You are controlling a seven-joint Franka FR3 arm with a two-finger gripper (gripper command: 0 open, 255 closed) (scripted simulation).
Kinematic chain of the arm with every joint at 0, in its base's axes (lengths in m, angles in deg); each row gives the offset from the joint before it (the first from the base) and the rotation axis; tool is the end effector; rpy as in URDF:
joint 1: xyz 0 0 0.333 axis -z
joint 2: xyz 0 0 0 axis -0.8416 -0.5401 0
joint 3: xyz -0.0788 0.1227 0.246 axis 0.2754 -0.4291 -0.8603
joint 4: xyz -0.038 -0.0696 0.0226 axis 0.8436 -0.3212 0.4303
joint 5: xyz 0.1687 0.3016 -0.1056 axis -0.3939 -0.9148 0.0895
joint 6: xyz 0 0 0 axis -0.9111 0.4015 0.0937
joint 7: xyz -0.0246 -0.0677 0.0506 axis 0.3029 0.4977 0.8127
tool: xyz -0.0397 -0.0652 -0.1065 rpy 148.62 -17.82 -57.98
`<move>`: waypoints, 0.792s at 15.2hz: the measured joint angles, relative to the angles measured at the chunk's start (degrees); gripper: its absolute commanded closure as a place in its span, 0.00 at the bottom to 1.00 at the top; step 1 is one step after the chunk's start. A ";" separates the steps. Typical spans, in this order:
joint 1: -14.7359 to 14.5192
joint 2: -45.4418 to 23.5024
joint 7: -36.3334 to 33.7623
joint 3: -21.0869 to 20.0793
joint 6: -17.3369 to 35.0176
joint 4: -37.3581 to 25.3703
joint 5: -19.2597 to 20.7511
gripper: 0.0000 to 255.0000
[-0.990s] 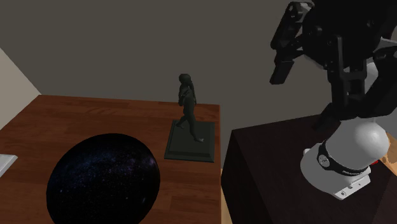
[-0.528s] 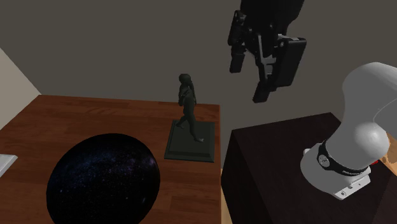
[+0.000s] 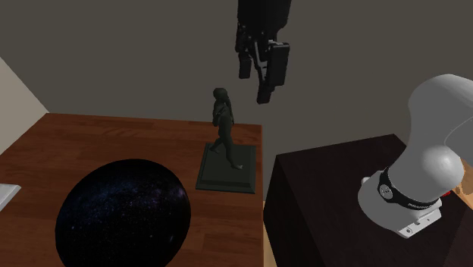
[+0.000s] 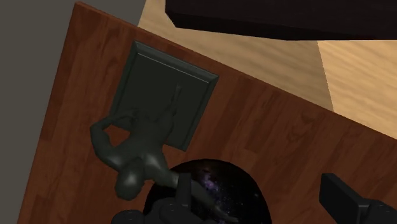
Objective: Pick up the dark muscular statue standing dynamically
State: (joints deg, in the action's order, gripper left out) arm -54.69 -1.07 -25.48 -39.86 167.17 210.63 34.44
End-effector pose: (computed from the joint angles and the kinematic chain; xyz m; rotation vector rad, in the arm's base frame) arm 0.3641 -0.1504 0.4891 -3.0675 -0.1646 -0.1303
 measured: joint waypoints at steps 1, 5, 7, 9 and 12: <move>-0.13 -2.16 1.67 1.24 0.57 -1.57 -0.20 0.00; -0.21 -9.16 8.76 6.15 3.02 -5.65 -1.33 0.00; -0.26 -13.20 12.69 8.65 4.27 -8.00 -2.59 0.00; -0.40 -15.68 14.78 9.78 5.13 -9.29 -3.59 0.00; -0.42 -17.41 16.12 10.51 7.28 -8.64 -4.31 0.00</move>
State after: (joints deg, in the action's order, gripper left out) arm -55.12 -18.48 -9.35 -29.35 174.45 201.99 30.13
